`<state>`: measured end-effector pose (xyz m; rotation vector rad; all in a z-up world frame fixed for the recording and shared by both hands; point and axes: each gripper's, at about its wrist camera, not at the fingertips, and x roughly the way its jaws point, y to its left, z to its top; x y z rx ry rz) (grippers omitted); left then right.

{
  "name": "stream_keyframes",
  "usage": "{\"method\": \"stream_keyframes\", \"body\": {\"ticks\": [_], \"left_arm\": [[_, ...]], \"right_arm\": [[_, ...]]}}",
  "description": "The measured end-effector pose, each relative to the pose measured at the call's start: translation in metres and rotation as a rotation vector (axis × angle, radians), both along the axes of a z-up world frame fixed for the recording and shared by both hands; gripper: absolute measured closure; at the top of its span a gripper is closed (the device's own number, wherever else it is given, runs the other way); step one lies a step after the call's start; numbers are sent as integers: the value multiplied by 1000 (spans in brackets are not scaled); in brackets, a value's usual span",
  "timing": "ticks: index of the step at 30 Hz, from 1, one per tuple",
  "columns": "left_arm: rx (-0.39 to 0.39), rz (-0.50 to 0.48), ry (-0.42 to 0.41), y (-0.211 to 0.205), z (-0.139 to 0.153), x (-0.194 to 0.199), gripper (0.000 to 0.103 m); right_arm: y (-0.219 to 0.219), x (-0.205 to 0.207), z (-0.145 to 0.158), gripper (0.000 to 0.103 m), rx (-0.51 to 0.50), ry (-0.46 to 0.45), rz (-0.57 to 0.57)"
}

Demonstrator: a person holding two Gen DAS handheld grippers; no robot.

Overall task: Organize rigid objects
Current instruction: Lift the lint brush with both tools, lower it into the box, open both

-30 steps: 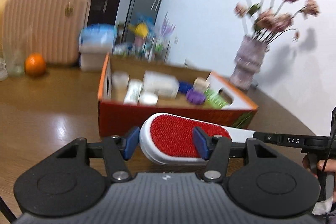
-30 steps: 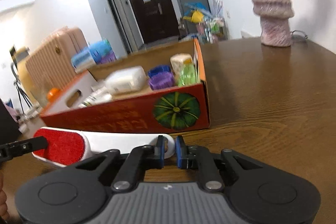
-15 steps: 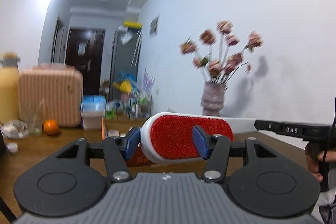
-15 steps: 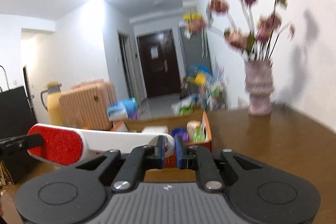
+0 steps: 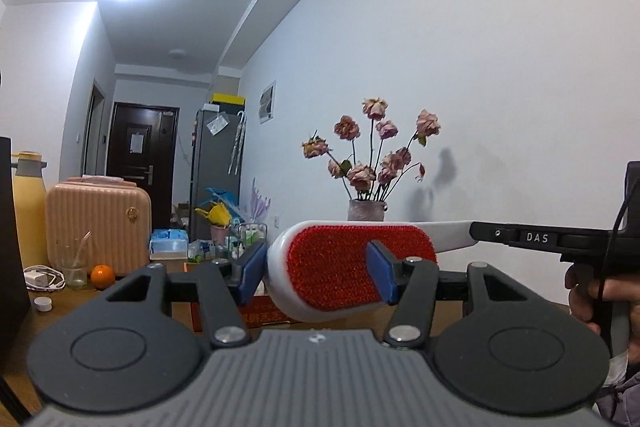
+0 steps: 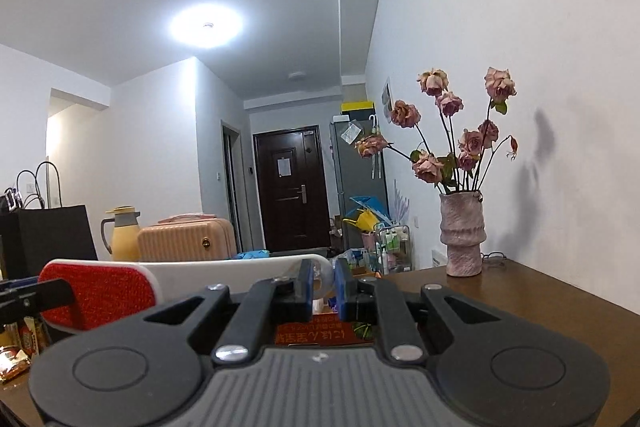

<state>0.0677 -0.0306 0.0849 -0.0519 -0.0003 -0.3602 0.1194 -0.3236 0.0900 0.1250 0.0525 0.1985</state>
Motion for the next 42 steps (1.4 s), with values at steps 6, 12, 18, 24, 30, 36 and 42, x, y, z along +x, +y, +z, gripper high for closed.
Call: {"method": "stream_keyframes", "body": {"ticks": [6,12,18,24,30,36,42], "left_arm": [[3,-11,-1,0,1,7,47],[12,-24,16,0,9,50,47],[30,-15,44,5,30,137,46],[10,-26,116,20,58,253,46],[-7,-5,262,29,43,356,47],[-46,-14,533,36,-25,432,47],[4,9,689,39,-75,454,47]], "right_arm": [[-2,2,3,90,3,-6,-5],[-3,33,4,90,-4,5,-10],[-1,113,18,90,10,21,5],[2,224,45,90,39,50,42],[3,335,31,89,70,216,96],[-2,418,-29,89,103,458,113],[16,455,-88,89,30,667,121]]}}
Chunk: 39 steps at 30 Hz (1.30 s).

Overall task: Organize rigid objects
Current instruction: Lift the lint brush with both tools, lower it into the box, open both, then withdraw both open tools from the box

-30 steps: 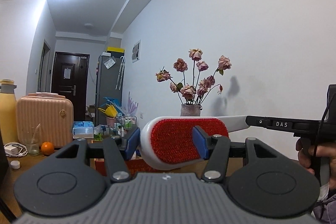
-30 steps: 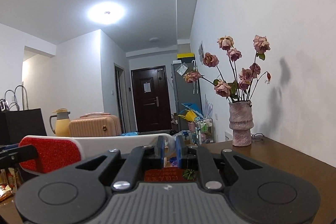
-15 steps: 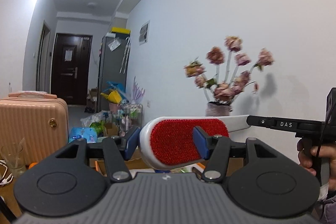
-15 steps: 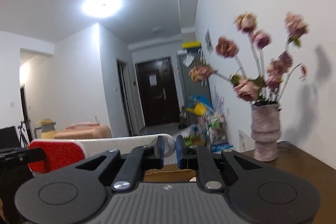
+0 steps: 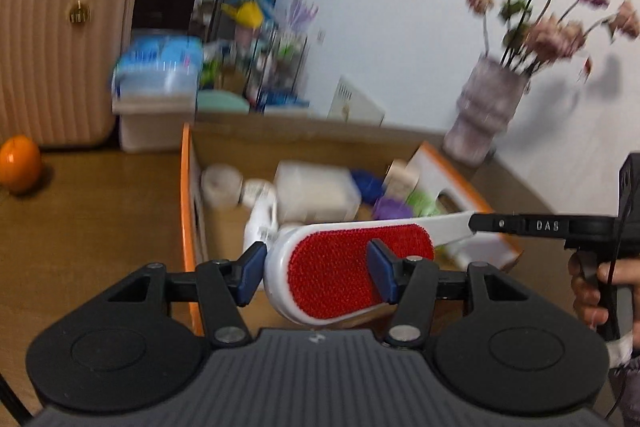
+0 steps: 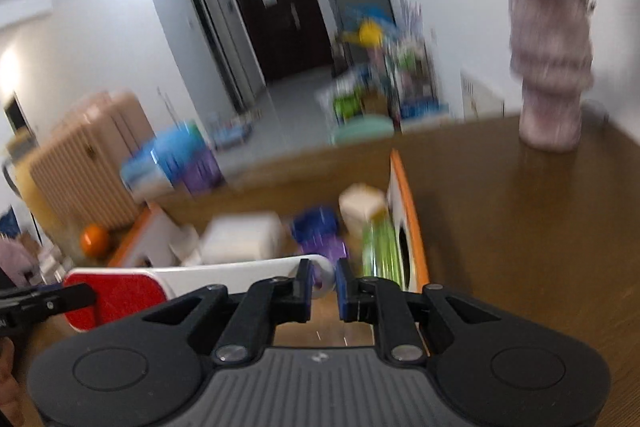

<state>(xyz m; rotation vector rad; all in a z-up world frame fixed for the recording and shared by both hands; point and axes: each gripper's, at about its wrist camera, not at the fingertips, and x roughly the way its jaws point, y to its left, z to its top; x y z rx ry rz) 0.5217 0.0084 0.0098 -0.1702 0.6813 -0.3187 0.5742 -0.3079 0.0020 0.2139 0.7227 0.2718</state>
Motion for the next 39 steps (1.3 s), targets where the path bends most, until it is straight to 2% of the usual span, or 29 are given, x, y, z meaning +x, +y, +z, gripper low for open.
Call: {"method": "stream_keyframes", "body": {"ticks": [2,3,4,5,8,11,14,15,18,20,21,22,24,27,29,30,31,33,36,38,39], "left_arm": [[27,11,20,-3,-8,2,53],[37,15,48,-4,-13,4,58],[36,15,70,-6,-18,6,61],[35,4,85,-8,-21,7,61],[81,37,86,-13,-24,8,61],[77,72,97,-9,-18,10,61],[102,122,88,-3,-7,8,55],[107,150,85,-1,-4,6,48],[111,168,85,0,7,-3,47],[136,176,69,-3,16,-14,36],[149,175,49,-5,21,-20,30],[162,169,31,-8,27,-26,27],[179,162,3,-12,39,-39,24],[216,180,-53,-19,57,-57,12],[227,203,-106,-23,65,-71,4],[220,212,-125,-24,68,-76,0],[214,216,-136,-25,70,-82,0],[208,216,-134,-27,70,-89,0],[206,223,-159,-30,65,-101,0],[212,227,-204,-31,60,-111,0],[213,227,-232,-32,57,-117,0]], "right_arm": [[5,3,-10,90,-17,24,17],[4,4,-14,96,26,32,54],[5,4,-19,96,73,62,83],[10,2,-21,96,67,73,96],[31,-6,-19,95,-87,24,111],[31,-6,-13,94,-109,26,119],[26,-5,-3,92,-133,23,100],[23,-4,1,91,-134,28,97],[17,-7,13,91,-139,23,81],[13,-11,23,91,-120,13,60],[10,-15,28,89,-90,13,52],[6,-18,34,84,-47,20,48],[-1,-27,44,82,20,31,39],[-1,-43,58,78,21,14,29],[2,-55,66,70,10,-16,16],[4,-62,70,62,8,-36,14],[6,-68,73,52,4,-59,13],[10,-80,76,42,-8,-84,7],[16,-97,75,41,-27,-88,22],[20,-110,73,40,-51,-134,24],[22,-117,71,35,-76,-168,20]]}}
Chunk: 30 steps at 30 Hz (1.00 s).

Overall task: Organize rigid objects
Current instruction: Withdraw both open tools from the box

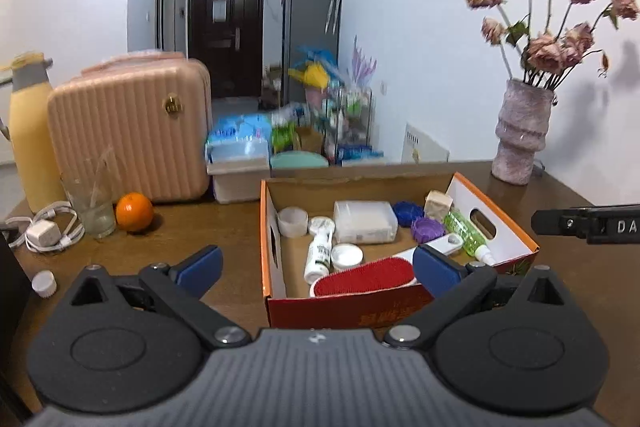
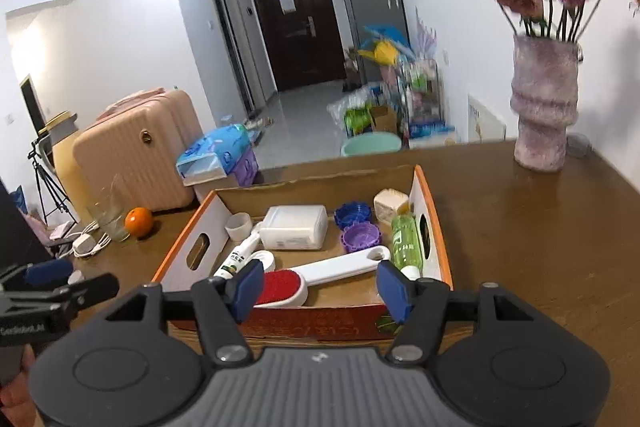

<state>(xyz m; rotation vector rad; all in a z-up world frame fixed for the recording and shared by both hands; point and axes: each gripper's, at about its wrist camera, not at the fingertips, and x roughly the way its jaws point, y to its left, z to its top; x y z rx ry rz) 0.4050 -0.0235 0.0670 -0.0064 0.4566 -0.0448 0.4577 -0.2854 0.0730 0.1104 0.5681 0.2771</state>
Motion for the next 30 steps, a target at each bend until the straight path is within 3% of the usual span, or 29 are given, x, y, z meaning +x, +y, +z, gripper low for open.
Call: {"method": "stream_keyframes", "body": {"ticks": [2,5,11,17,22,27,30], "left_arm": [[-9,-16,-43,-1,-8,-9,0],[-27,-39,-71,-1,-21,-19,0],[-29,-38,-207,-5,-43,-46,0],[15,-20,-242,-6,-68,-64,0],[1,-9,-238,3,-79,-77,0],[-24,10,-245,10,-81,-98,0],[-32,-1,-257,10,-80,-117,0]], "right_arm": [[4,-14,-7,25,-39,-87,-23],[4,-30,-24,24,-32,-154,-40],[0,-57,-60,24,18,-272,-89],[-3,-66,-92,24,12,-223,-159],[-2,-80,-101,21,5,-224,-170],[10,-103,-102,18,-54,-216,-134],[20,-125,-103,15,-96,-257,-82]]}}
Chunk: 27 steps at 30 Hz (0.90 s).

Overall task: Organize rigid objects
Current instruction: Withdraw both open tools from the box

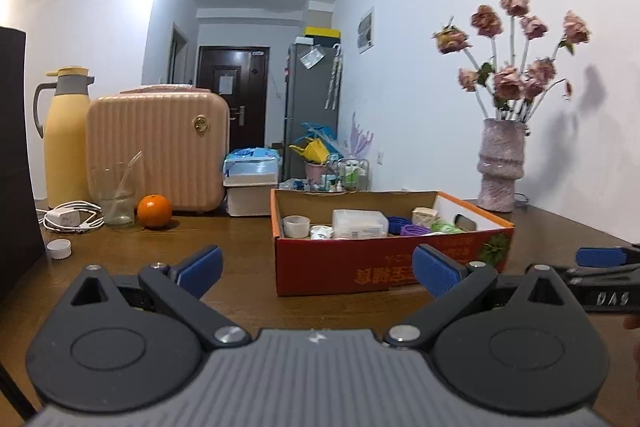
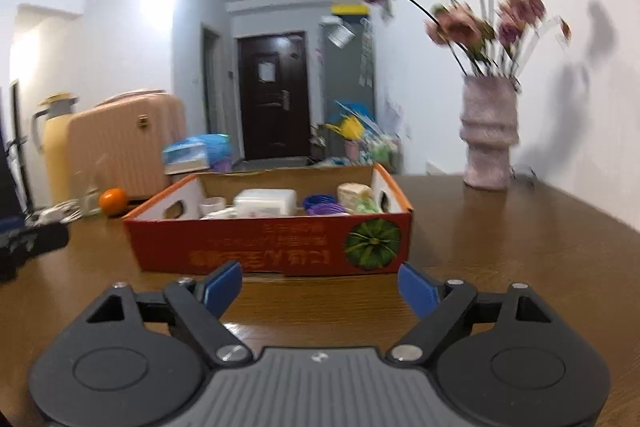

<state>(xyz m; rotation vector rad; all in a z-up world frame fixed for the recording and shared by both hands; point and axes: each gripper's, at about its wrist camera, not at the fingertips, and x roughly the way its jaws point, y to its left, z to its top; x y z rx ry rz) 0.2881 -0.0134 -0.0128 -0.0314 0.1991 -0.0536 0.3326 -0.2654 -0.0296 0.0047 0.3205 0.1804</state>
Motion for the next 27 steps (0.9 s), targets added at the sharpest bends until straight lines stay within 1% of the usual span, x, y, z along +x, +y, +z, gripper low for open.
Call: {"method": "stream_keyframes", "body": {"ticks": [4,7,11,14,16,18,21,23,24,26,27], "left_arm": [[20,-25,-11,-4,1,-29,0],[25,-36,8,-9,-3,-50,0],[64,-34,27,-16,-8,-80,0],[42,-33,51,-12,-9,-105,0],[46,-20,59,-11,-8,-119,0],[52,6,43,-10,-5,-139,0],[56,-4,-5,-7,4,-176,0],[86,-6,-36,-4,6,-205,0],[102,-6,-41,-4,6,-219,0],[105,-15,-35,-2,7,-244,0],[91,-28,-21,-2,7,-255,0]], "right_arm": [[12,-28,-2,15,-46,-18,34],[17,-48,-4,14,-46,-11,47],[20,-74,-7,14,-23,-10,44],[21,-100,-6,14,-28,-24,60],[21,-120,-4,14,-44,-49,74],[20,-139,0,14,-55,-64,76],[21,-168,8,13,-80,-60,89],[23,-191,16,13,-124,-60,110],[23,-208,21,13,-143,-82,114],[23,-239,27,9,-151,-125,100],[23,-255,28,0,-147,-139,87]]}}
